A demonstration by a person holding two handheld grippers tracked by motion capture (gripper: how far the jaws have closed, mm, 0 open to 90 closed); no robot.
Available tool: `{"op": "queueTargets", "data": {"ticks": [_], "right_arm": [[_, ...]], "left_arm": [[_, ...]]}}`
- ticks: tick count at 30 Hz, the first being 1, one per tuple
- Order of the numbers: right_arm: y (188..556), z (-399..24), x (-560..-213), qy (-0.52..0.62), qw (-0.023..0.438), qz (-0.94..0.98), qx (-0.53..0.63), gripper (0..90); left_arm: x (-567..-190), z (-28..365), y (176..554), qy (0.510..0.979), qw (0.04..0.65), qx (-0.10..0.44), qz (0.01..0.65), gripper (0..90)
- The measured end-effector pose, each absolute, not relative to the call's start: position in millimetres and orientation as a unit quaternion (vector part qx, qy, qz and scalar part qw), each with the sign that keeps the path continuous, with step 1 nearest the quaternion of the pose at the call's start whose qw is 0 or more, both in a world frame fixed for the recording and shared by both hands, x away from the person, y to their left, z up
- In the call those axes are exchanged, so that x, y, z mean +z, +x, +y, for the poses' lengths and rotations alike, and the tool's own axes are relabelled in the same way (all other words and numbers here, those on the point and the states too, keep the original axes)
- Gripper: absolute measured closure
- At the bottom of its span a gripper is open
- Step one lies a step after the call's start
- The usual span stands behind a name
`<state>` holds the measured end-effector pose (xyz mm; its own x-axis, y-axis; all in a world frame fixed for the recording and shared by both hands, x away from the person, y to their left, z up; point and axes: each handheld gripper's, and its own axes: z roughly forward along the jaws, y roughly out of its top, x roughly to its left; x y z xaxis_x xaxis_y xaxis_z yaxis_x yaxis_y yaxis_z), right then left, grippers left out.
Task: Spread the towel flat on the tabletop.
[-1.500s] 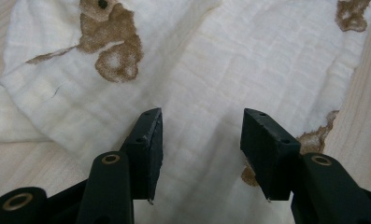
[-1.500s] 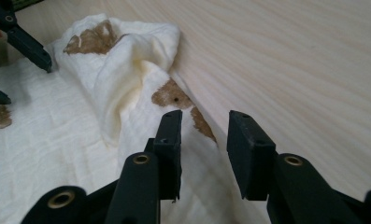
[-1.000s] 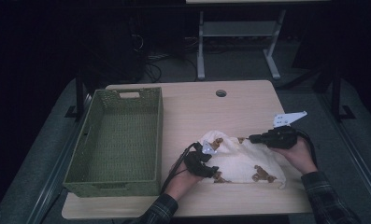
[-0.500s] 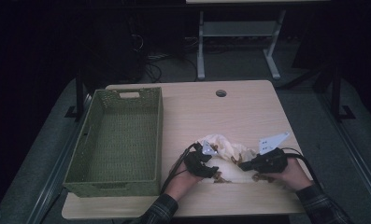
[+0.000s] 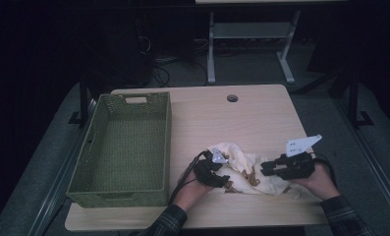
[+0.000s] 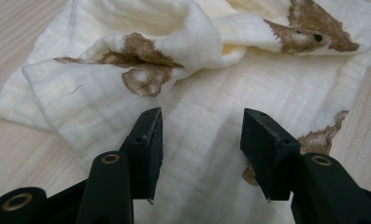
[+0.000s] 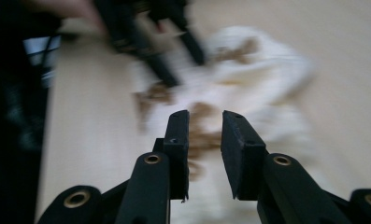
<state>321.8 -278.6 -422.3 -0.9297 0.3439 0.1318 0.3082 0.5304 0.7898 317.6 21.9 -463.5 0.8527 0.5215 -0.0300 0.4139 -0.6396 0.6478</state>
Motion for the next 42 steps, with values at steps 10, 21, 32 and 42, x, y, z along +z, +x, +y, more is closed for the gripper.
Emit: {"op": "queueTargets", "data": {"ticks": [10,21,32,42], "right_arm": [[375,-298,-452,0.284,0.056,0.870,0.399,71.8],[375,-291,-469,0.278,0.051,0.888,0.362,81.5],[375,-318,-460,0.298,0.080,0.878,0.366,85.8],[377,-327,-461,0.306,0.083,0.876,0.365,85.7]], "left_arm": [[-463,23,318,0.900,0.339,0.072,0.264,47.2],[-451,32,320,0.881,0.362,0.083,0.293,41.4],[-427,34,343,0.854,0.379,0.137,0.331,46.1],[-436,36,385,0.842,0.343,0.162,0.383,63.8]]}}
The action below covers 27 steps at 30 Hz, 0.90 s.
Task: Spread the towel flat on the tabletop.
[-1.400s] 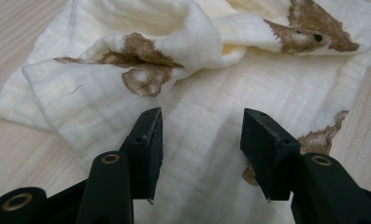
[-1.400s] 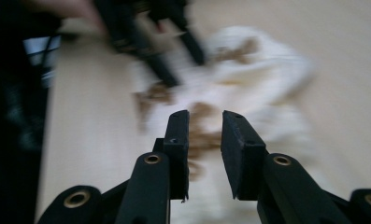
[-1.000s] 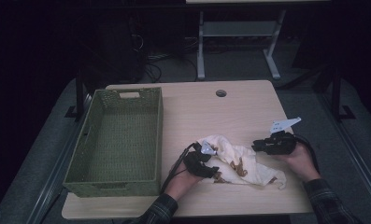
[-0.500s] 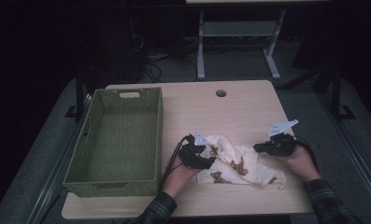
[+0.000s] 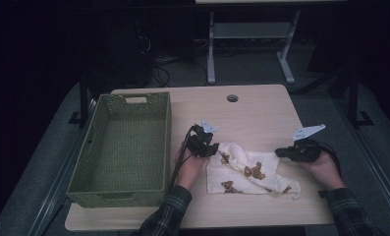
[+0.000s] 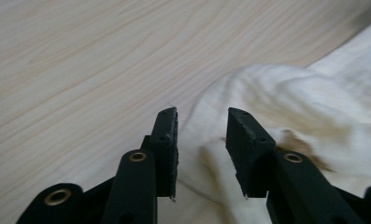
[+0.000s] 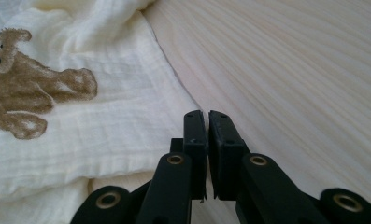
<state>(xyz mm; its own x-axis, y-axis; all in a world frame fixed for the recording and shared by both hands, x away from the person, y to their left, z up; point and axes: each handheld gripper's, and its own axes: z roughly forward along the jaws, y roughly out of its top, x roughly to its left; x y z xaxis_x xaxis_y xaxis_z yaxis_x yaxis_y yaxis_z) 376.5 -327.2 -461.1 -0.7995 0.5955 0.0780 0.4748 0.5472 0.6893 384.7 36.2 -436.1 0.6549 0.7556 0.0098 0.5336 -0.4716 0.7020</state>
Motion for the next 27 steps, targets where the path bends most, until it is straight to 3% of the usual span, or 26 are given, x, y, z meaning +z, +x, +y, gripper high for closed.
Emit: {"op": "queueTargets", "data": {"ticks": [10,18,27], "right_arm": [[377,-333,-462,0.306,0.085,0.875,0.366,85.8],[377,-335,-459,0.313,0.089,0.870,0.371,85.8],[392,-349,-444,0.324,0.096,0.852,0.399,85.9]], "left_arm": [[-458,38,399,0.847,0.302,0.150,0.411,66.4],[-459,34,397,0.851,0.298,0.139,0.410,86.3],[-445,31,406,0.840,0.319,0.145,0.413,87.0]]}}
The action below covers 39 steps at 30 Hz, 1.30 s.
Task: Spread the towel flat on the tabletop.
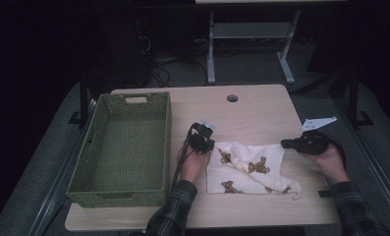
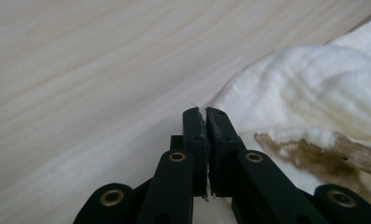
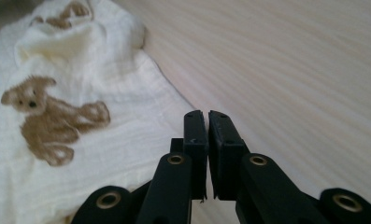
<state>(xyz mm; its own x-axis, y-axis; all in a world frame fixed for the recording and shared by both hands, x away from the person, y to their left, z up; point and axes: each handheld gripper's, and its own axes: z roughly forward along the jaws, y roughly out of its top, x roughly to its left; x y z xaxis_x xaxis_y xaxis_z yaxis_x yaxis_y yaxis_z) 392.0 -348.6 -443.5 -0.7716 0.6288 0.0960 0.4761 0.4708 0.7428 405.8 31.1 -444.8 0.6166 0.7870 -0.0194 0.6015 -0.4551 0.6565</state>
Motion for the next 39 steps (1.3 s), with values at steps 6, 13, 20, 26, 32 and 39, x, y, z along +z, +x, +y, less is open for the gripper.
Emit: {"op": "queueTargets", "data": {"ticks": [6,13,20,26,32,39], "right_arm": [[414,-351,-430,0.333,0.111,0.843,0.407,85.9],[440,-345,-419,0.342,0.147,0.840,0.396,85.9],[467,-350,-415,0.362,0.161,0.831,0.390,85.9],[487,-351,-423,0.380,0.164,0.827,0.380,85.7],[495,-348,-433,0.395,0.154,0.824,0.376,68.1],[505,-349,-446,0.418,0.136,0.821,0.365,61.9]], "left_arm": [[-428,28,427,0.827,0.346,0.170,0.410,87.1],[-422,31,450,0.814,0.352,0.191,0.420,87.1],[-424,40,473,0.802,0.354,0.202,0.436,87.1],[-434,38,489,0.804,0.351,0.200,0.436,87.0],[-440,37,496,0.805,0.340,0.204,0.441,71.5],[-451,45,502,0.803,0.336,0.194,0.452,60.5]]}}
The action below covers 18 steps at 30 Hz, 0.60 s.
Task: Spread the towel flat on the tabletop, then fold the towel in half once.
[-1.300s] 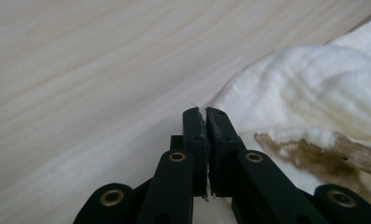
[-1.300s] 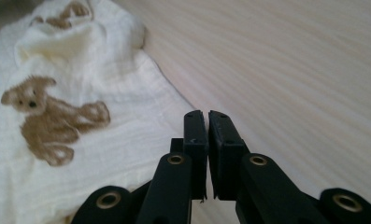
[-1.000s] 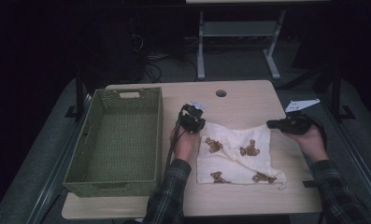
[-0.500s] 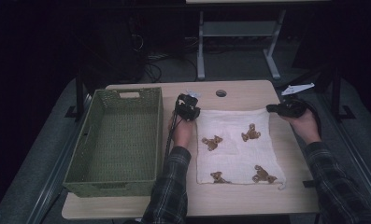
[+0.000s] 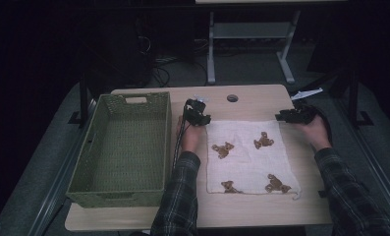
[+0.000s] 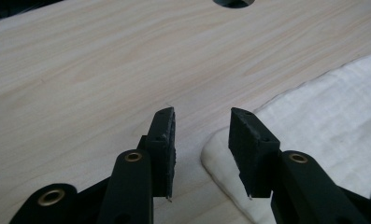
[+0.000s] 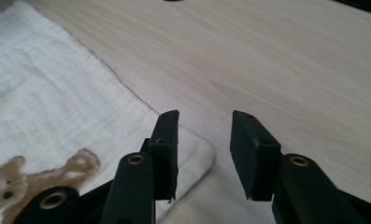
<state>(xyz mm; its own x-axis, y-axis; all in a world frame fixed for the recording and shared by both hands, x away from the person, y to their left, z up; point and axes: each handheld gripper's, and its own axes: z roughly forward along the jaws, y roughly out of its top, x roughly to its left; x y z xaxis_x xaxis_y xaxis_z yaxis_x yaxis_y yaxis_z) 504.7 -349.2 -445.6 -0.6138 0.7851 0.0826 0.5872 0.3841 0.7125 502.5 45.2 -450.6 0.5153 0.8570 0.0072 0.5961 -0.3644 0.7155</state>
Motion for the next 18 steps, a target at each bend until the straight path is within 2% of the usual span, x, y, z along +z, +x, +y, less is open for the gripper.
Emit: {"op": "queueTargets", "data": {"ticks": [5,12,18], "right_arm": [[510,-346,-456,0.426,0.129,0.822,0.356,62.7],[514,-343,-466,0.432,0.122,0.826,0.341,66.3],[512,-343,-471,0.436,0.117,0.823,0.345,74.0]], "left_arm": [[-461,45,506,0.809,0.326,0.184,0.454,57.0],[-469,43,508,0.815,0.320,0.179,0.449,57.3],[-468,41,507,0.820,0.322,0.173,0.442,65.5]]}}
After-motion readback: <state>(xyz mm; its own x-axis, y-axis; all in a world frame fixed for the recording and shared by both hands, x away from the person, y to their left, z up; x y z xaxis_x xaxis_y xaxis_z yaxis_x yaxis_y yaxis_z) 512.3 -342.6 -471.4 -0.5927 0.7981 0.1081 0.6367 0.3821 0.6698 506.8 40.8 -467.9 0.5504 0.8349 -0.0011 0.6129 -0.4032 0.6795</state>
